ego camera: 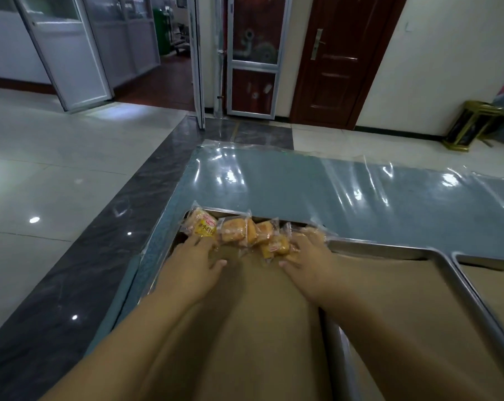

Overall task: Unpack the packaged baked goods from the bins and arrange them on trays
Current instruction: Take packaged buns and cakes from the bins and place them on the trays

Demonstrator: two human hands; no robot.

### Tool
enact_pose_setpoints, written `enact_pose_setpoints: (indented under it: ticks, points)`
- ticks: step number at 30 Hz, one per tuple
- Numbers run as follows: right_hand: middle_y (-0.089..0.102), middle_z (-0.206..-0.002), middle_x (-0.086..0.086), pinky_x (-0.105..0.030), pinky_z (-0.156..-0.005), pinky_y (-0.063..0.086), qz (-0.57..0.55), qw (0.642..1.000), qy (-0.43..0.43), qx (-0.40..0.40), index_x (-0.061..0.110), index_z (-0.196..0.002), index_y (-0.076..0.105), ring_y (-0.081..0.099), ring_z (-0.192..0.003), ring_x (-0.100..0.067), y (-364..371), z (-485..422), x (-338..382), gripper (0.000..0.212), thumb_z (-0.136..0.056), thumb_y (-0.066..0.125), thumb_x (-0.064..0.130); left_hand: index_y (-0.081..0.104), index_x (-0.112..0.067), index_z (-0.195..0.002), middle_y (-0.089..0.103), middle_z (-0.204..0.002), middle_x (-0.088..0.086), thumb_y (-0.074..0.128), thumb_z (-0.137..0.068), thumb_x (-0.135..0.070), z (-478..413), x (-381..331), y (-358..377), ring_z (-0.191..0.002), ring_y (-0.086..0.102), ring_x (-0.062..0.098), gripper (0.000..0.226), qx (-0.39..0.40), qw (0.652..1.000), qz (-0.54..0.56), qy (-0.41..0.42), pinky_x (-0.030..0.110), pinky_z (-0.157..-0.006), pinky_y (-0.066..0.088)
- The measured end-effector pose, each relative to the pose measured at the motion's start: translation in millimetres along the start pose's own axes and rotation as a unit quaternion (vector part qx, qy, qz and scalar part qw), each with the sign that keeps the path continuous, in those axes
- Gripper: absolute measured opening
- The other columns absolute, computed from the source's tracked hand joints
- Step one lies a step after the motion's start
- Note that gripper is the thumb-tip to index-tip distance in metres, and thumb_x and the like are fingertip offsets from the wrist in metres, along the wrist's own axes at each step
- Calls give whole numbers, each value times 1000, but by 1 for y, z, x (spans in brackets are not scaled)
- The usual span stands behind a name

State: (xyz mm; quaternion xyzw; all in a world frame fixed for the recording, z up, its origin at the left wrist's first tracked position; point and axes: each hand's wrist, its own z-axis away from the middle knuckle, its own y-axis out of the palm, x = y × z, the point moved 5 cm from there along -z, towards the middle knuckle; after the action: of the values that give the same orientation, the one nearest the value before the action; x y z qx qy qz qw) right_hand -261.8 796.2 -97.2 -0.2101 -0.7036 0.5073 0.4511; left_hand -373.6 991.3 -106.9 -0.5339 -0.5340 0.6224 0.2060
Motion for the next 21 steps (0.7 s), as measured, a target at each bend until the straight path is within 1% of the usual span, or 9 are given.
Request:
enact_pose_setpoints:
  ticks: [4, 6, 10, 15, 17, 19, 21]
  points:
    - [55, -120, -3, -40, -90, 47, -18, 1000, 0, 4, 20, -123, 51, 53, -108, -22, -22, 58, -29, 44, -84, 63, 38, 55, -24, -120, 55, -121, -1, 59, -86, -42, 41, -47, 1, -106, 51, 18, 38, 3, 997, -8, 76, 33, -85, 46]
    - [54, -122, -2, -39, -87, 48, -23, 1000, 13, 4, 22, -123, 50, 53, -109, -21, -35, 90, -49, 43, -85, 61, 39, 56, -26, -118, 55, -120, -3, 57, -86, -45, 61, -73, 7, -107, 51, 18, 37, 13, 995, -23, 97, 31, -83, 45]
    - [46, -131, 4, -32, -87, 47, 24, 1000, 11, -1, 26, -132, 43, 51, -112, -16, -66, 153, -95, 48, -88, 55, 44, 55, -28, -118, 53, -119, -7, 53, -88, -47, 103, -132, 25, -108, 48, 14, 36, 33, 988, -48, 140, 27, -79, 42]
    - [45, -132, 3, -29, -87, 43, 55, 998, -1, 5, 26, -132, 44, 49, -112, -17, -109, 223, -161, 48, -89, 54, 44, 54, -28, -115, 55, -113, -6, 50, -89, -44, 158, -224, 63, -103, 49, 14, 30, 73, 978, -83, 177, 25, -67, 34]
    - [47, -132, 3, -29, -87, 44, 56, 998, 1, 8, 26, -133, 43, 49, -111, -16, -126, 247, -190, 49, -89, 54, 44, 53, -28, -117, 54, -118, -6, 50, -89, -42, 177, -260, 78, -107, 49, 14, 31, 83, 974, -80, 195, 26, -73, 40]
    - [48, -132, 3, -31, -92, 45, 58, 998, 9, 17, 25, -133, 43, 49, -114, -17, -143, 268, -219, 50, -89, 55, 44, 52, -28, -118, 53, -120, -7, 49, -89, -42, 195, -295, 90, -109, 48, 14, 32, 79, 969, -75, 222, 28, -81, 43]
    - [47, -133, 1, -36, -96, 44, 52, 998, 28, 24, 22, -134, 42, 47, -116, -19, -159, 286, -247, 51, -89, 56, 41, 51, -29, -119, 53, -120, -9, 48, -90, -43, 210, -327, 100, -108, 49, 14, 33, 73, 965, -75, 240, 28, -80, 43]
